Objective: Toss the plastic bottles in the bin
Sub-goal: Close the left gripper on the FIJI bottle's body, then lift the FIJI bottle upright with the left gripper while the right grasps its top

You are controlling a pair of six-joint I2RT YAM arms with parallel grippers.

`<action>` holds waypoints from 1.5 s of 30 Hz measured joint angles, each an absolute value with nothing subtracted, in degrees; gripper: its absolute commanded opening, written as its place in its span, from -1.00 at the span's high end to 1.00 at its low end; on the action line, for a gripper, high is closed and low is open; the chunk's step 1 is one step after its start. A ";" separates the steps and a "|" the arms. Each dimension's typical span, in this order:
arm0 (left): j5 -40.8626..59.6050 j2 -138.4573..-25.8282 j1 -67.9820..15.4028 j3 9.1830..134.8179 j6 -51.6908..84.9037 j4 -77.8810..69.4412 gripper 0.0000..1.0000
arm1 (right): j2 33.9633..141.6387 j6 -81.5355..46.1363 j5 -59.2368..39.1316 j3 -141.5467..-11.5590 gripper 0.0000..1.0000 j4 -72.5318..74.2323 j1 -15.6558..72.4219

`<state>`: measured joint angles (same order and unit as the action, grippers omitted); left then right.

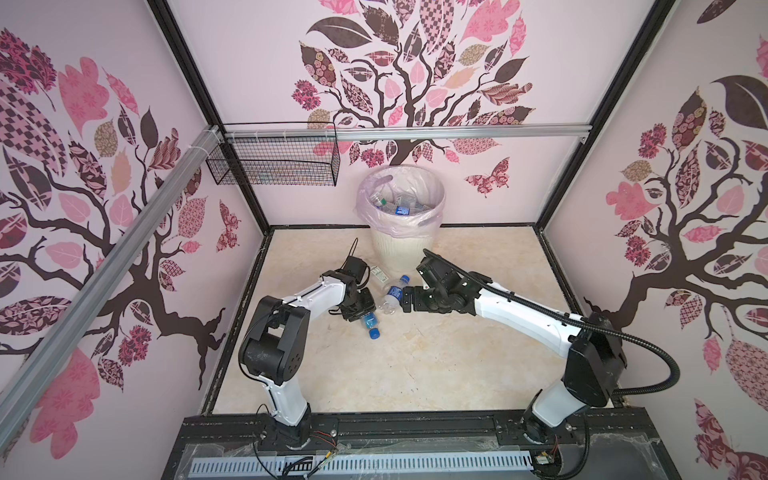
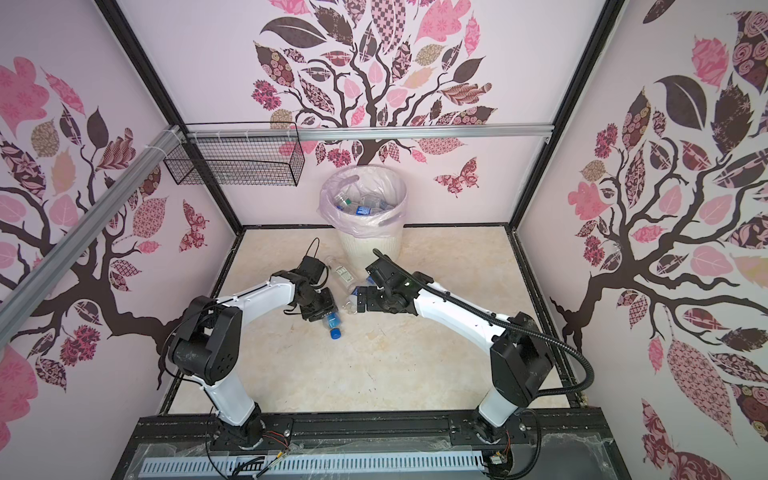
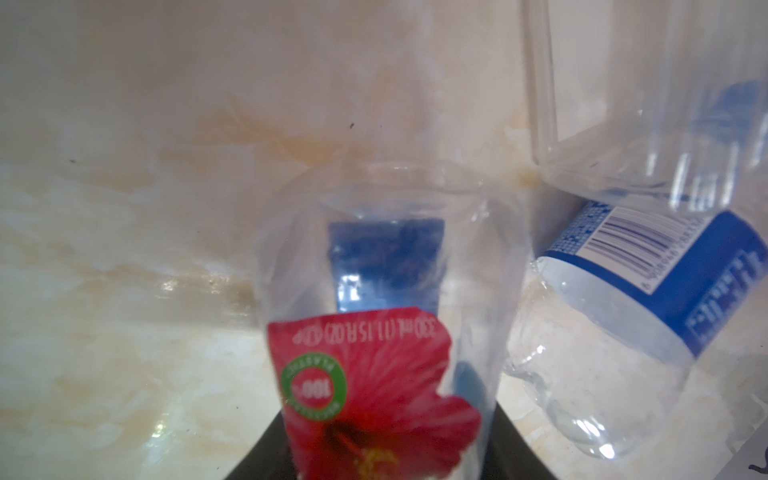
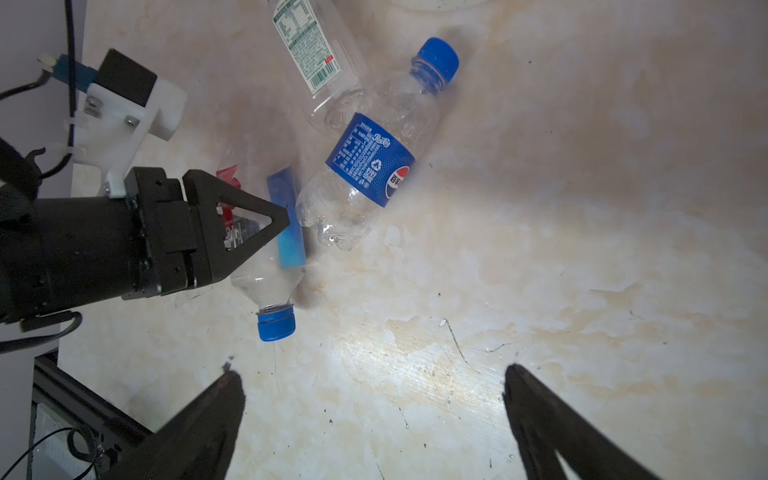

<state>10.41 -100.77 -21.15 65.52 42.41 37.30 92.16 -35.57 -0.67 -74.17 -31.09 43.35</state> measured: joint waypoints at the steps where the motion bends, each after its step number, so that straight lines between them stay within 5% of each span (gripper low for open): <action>1: 10.44 -99.94 -21.17 65.52 42.41 37.43 0.04 | 91.83 -35.44 -0.67 -74.17 -0.99 -31.09 43.35; 19: 10.85 -85.27 -21.43 74.91 49.39 38.09 0.07 | 84.75 -28.47 -1.04 -77.58 -0.99 -30.33 43.35; 45: 16.84 -84.18 -26.72 81.65 65.89 31.64 0.05 | 83.50 -25.47 -5.67 -84.18 -0.92 -27.83 43.27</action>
<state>16.84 -84.18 -26.72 81.65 65.89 31.64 83.50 -25.47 -5.67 -84.18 -27.83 43.27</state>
